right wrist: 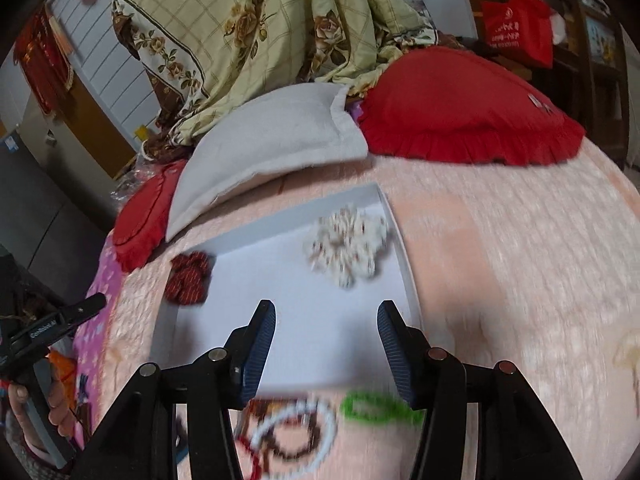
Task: Organize jewelry
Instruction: 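Open both tools to drop the scrunchies into the tray, then grasp the blue claw clip with the left tool while the right tool reaches the green bracelet, then grasp the green bead bracelet with the right tool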
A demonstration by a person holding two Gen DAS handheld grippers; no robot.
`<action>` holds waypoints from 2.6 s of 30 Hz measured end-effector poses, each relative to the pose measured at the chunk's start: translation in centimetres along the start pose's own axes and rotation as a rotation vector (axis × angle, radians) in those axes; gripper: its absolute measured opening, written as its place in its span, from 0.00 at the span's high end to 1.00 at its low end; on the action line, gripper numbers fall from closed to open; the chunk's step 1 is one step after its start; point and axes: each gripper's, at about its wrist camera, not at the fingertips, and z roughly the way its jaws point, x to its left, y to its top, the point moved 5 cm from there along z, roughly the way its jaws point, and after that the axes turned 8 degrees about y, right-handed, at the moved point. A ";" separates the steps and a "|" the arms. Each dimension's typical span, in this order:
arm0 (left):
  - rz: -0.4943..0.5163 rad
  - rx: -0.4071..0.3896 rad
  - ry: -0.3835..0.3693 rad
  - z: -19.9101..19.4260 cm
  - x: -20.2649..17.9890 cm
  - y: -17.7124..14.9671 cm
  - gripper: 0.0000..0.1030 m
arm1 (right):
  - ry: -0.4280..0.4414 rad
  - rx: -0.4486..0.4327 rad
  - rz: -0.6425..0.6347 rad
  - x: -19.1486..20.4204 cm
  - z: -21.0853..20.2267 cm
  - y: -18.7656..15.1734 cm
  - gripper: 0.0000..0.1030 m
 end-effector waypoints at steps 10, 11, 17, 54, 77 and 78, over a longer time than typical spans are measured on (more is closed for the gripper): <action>0.045 0.013 0.052 -3.0 2.6 -10.7 0.47 | 0.043 0.075 0.014 -0.8 -2.1 -9.2 0.50; 0.036 0.035 0.033 -2.5 2.7 -12.1 0.47 | 0.050 0.079 0.018 -0.8 -2.0 -9.7 0.50; 0.049 0.064 0.017 -0.9 2.5 -15.4 0.47 | 0.083 0.100 -0.030 0.5 -1.5 -12.0 0.52; 0.186 0.112 -0.049 4.1 -0.8 -16.7 0.81 | -0.095 0.092 -0.159 -3.4 4.0 -9.2 0.94; 0.054 0.085 -0.049 -1.7 1.7 -18.4 0.89 | -0.171 0.040 -0.056 -4.6 2.2 -8.3 0.57; 0.052 0.087 -0.050 -1.7 1.8 -18.4 0.89 | -0.186 0.052 -0.064 -4.7 2.8 -8.2 0.57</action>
